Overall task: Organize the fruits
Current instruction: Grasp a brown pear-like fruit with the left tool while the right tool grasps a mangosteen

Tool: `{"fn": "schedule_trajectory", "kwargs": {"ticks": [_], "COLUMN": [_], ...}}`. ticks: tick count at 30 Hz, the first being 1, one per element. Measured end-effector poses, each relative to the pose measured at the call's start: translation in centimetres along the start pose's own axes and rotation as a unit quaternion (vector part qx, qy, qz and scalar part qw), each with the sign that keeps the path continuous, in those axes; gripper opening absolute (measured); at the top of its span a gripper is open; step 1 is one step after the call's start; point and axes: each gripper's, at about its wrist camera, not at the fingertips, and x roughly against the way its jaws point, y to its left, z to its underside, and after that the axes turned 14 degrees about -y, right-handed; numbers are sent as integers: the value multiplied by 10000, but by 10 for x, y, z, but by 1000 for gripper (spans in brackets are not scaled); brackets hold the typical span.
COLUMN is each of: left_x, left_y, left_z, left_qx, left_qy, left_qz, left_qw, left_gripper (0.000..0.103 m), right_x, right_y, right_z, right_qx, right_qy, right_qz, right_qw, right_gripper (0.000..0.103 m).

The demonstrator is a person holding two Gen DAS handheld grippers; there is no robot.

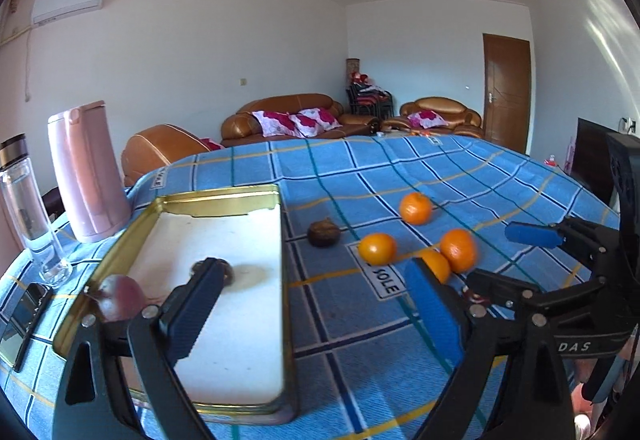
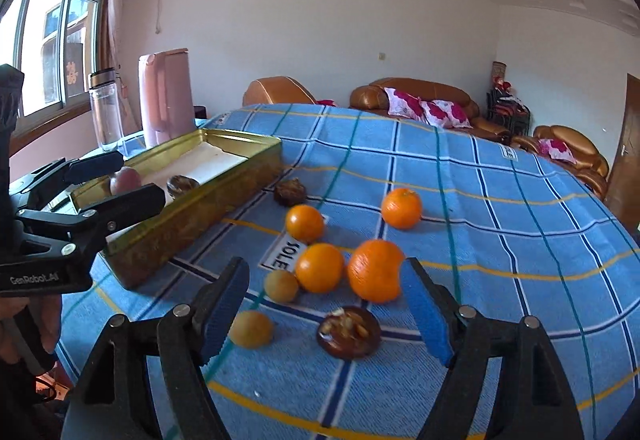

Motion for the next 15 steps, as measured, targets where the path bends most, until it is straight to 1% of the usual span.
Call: {"fn": "schedule_trajectory", "kwargs": {"ticks": [2, 5, 8, 9, 10, 12, 15], "left_x": [-5, -7, -12, -13, -15, -16, -19], "left_y": [-15, -36, -47, -50, -52, -55, -58], "left_z": [4, 10, 15, 17, 19, 22, 25], "left_qx": [-131, -284, -269, -267, -281, -275, -266], "left_qy": [174, 335, 522, 574, 612, 685, 766], "left_qz": [173, 436, 628, 644, 670, 727, 826], "left_qw": [9996, 9981, 9963, 9959, 9955, 9946, 9933], "left_gripper": [94, 94, 94, 91, 88, 86, 80], "right_x": [-1, -2, -3, -5, -7, -9, -16], "right_y": [-10, -19, -19, -19, -20, -21, -19], "right_z": [8, 16, 21, 22, 23, 25, 28], "right_qx": [-131, -254, -232, -230, -248, -256, -232], "right_qy": [112, 242, 339, 416, 469, 549, 744], "right_qz": [87, 81, 42, 29, -11, -87, -210], "right_qw": [9998, 9993, 9991, 9989, 9986, 9981, 9967], "right_gripper": [79, 79, 78, 77, 73, 69, 56]}}
